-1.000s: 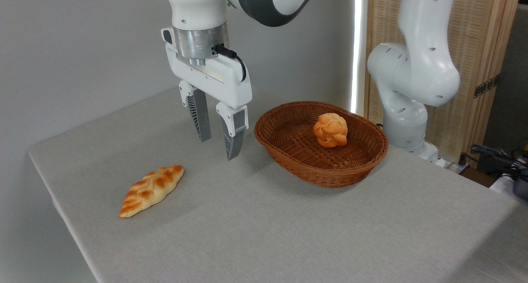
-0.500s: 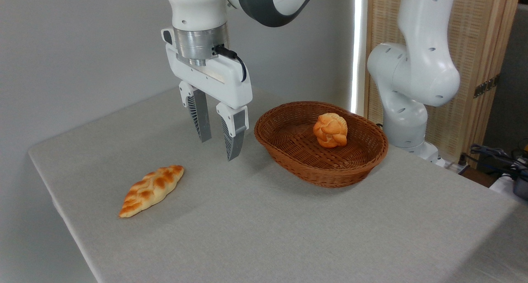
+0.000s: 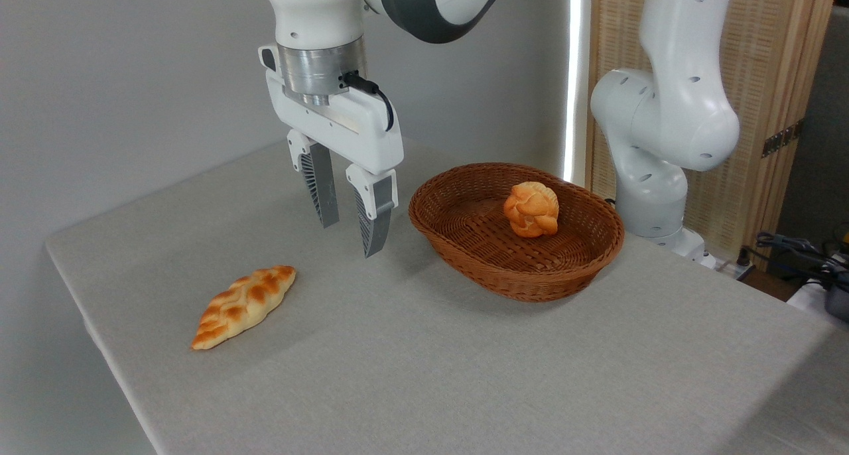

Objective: Put bread into the basket

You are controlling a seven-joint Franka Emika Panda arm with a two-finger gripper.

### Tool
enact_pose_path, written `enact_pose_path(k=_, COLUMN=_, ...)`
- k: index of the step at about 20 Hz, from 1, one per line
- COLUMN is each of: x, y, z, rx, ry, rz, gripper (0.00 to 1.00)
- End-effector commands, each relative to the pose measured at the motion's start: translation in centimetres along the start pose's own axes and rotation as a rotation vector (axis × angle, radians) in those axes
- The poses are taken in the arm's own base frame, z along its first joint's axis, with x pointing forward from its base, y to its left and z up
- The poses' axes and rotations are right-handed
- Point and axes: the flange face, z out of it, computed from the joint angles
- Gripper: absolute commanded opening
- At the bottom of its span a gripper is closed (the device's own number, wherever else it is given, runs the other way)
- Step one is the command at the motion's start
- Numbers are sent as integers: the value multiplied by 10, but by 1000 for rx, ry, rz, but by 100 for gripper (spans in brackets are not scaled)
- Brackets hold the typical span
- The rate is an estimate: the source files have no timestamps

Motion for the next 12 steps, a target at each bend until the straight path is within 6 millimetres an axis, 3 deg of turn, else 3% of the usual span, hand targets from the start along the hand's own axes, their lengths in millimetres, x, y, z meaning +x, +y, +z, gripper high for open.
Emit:
enact_pose_path(k=1, x=7, y=0, z=0, rx=9, ry=6, rz=-10, gripper=100)
enact_pose_path(k=12, x=8, y=0, z=4, rx=3, ry=-3, rz=-5, gripper=100)
